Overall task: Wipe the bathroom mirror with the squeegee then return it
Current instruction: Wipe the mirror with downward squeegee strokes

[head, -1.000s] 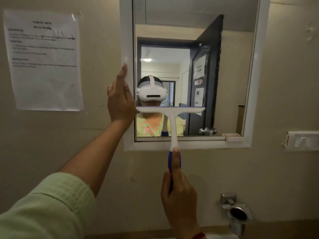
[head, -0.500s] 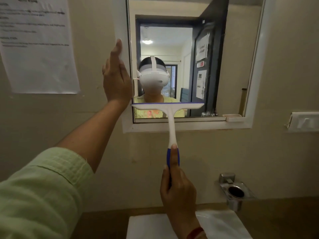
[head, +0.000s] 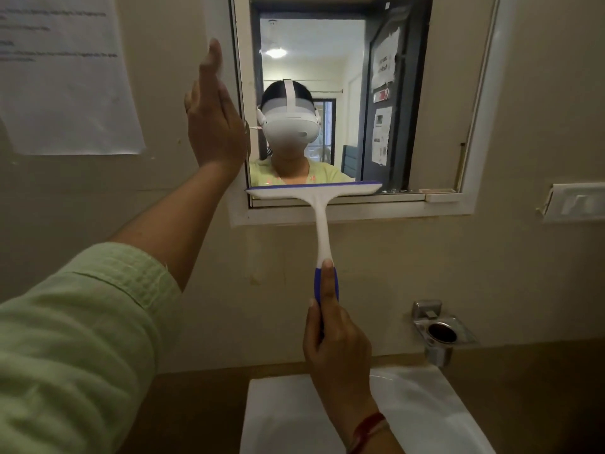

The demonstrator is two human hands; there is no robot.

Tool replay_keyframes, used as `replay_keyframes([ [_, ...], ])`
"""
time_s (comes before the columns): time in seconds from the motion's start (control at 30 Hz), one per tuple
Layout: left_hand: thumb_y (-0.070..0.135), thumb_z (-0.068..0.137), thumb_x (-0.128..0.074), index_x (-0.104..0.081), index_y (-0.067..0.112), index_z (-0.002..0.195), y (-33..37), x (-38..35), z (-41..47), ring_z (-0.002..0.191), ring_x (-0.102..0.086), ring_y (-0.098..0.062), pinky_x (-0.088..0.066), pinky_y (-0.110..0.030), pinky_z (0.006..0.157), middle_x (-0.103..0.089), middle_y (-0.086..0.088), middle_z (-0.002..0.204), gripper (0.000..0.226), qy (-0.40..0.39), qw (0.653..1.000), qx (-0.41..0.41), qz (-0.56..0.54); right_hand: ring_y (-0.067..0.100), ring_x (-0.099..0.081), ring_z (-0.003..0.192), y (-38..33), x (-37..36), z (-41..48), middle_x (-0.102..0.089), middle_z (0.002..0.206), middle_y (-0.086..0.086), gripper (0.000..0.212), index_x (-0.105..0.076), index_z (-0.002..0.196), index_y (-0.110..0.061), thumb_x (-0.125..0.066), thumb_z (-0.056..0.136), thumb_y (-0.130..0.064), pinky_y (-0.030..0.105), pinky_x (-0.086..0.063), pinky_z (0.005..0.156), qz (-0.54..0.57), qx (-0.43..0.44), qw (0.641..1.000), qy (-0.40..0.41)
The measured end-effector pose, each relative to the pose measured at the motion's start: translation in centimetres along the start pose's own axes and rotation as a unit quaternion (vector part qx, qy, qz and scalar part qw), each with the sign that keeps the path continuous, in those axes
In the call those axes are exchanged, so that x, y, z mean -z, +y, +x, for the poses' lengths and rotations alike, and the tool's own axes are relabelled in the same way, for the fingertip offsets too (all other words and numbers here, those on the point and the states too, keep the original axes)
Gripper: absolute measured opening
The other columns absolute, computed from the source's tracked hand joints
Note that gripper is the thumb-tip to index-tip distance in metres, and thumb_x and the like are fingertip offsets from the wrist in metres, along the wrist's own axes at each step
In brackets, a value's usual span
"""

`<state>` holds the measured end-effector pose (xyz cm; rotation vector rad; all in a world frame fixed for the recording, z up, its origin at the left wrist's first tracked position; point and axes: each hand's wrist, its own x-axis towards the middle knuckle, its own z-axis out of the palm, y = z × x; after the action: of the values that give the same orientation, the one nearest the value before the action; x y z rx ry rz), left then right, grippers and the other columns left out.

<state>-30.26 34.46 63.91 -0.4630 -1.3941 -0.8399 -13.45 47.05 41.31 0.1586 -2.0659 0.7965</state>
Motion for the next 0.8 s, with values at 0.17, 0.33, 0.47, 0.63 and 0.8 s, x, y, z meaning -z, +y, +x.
replay_keyframes([
  [0.17, 0.007, 0.097, -0.029, -0.038, 0.009, 0.138, 0.0, 0.1, -0.1, 0.113, -0.046, -0.001, -0.032, -0.018, 0.099, -0.045, 0.013, 0.133, 0.042, 0.001, 1.0, 0.003, -0.001, 0.0, -0.029, 0.043, -0.2, 0.5, -0.9, -0.04, 0.055, -0.011, 0.052, -0.028, 0.144, -0.015, -0.035, 0.095, -0.032, 0.012, -0.027, 0.041, -0.008, -0.002, 1.0, -0.008],
  [0.33, 0.011, 0.098, -0.028, -0.039, 0.012, 0.139, 0.1, 0.0, -0.1, 0.109, -0.052, -0.009, -0.034, -0.022, 0.097, -0.048, 0.011, 0.133, 0.042, 0.003, 1.0, 0.007, 0.006, -0.001, -0.032, 0.042, -0.4, 1.0, -1.1, -0.032, 0.057, -0.018, 0.055, -0.015, 0.146, -0.032, -0.034, 0.094, -0.037, 0.013, -0.031, 0.041, 0.051, 0.002, 0.999, 0.011],
  [0.47, 0.01, 0.097, -0.029, -0.039, 0.013, 0.139, 0.2, 0.3, -0.2, 0.109, -0.052, -0.011, -0.038, -0.031, 0.099, -0.052, 0.005, 0.134, 0.043, 0.006, 1.0, 0.011, 0.003, 0.007, -0.044, 0.042, 0.2, 2.3, -1.0, -0.042, 0.051, -0.009, 0.051, -0.011, 0.139, -0.055, -0.03, 0.092, -0.051, 0.014, -0.036, 0.039, 0.154, -0.017, 0.988, 0.028],
  [0.63, 0.012, 0.098, -0.028, -0.037, 0.018, 0.14, 0.2, 0.1, -0.2, 0.103, -0.05, -0.009, -0.034, -0.022, 0.094, -0.054, 0.005, 0.132, 0.043, 0.009, 1.0, 0.028, 0.008, 0.007, -0.048, 0.045, 1.3, 4.7, 0.6, -0.06, 0.083, -0.025, 0.05, -0.021, 0.141, -0.047, -0.036, 0.093, -0.046, 0.027, -0.046, 0.036, 0.221, 0.009, 0.971, 0.092],
  [0.8, 0.013, 0.098, -0.029, -0.038, 0.019, 0.14, 0.3, 0.1, -0.1, 0.104, -0.054, -0.019, -0.034, -0.021, 0.09, -0.055, 0.005, 0.131, 0.043, 0.004, 0.999, 0.033, 0.008, 0.008, -0.046, 0.041, 1.5, 6.7, 3.6, -0.055, 0.066, -0.002, 0.048, -0.025, 0.139, -0.041, -0.038, 0.093, -0.04, 0.023, -0.043, 0.035, 0.222, 0.044, 0.966, 0.123],
])
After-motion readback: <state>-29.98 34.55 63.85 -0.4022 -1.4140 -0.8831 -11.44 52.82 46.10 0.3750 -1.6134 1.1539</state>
